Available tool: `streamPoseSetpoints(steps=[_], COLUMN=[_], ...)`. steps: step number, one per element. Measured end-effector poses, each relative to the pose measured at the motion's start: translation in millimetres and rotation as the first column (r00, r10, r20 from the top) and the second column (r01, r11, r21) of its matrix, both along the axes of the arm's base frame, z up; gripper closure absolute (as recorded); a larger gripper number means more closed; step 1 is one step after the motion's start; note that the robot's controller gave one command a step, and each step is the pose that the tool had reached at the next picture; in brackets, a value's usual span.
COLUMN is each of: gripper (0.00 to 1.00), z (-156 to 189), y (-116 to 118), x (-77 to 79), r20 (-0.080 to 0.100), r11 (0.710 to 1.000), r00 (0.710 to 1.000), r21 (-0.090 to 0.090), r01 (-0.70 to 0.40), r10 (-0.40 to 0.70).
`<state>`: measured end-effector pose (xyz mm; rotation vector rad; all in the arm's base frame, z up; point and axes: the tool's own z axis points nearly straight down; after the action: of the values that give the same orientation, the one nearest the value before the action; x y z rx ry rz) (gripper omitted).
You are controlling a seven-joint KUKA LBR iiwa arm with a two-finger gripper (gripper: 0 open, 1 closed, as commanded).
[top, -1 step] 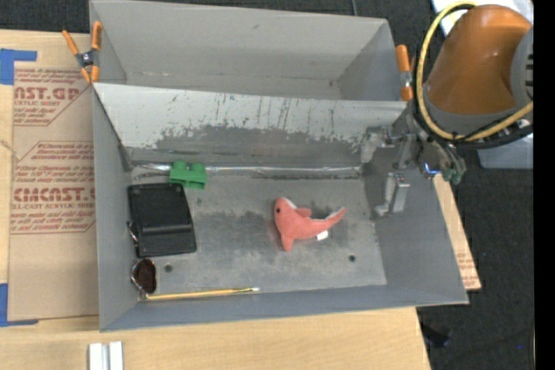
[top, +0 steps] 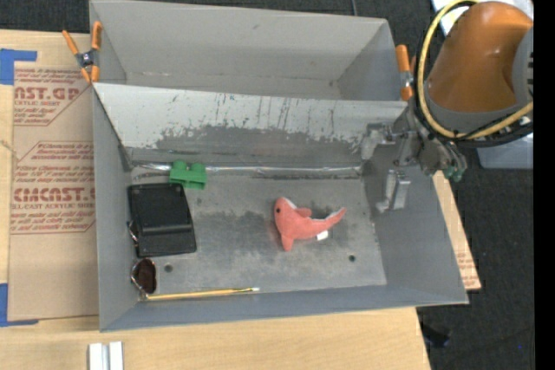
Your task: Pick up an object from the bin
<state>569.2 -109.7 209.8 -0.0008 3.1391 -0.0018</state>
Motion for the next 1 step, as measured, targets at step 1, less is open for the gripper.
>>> streamPoseSetpoints(steps=[1], gripper=[0.00], z=[-57.8], y=[29.9], x=[-1.4], r20=[0.002], r11=[0.993], r00=[0.993], r21=[-0.001], r01=[-0.116], r10=[0.116])
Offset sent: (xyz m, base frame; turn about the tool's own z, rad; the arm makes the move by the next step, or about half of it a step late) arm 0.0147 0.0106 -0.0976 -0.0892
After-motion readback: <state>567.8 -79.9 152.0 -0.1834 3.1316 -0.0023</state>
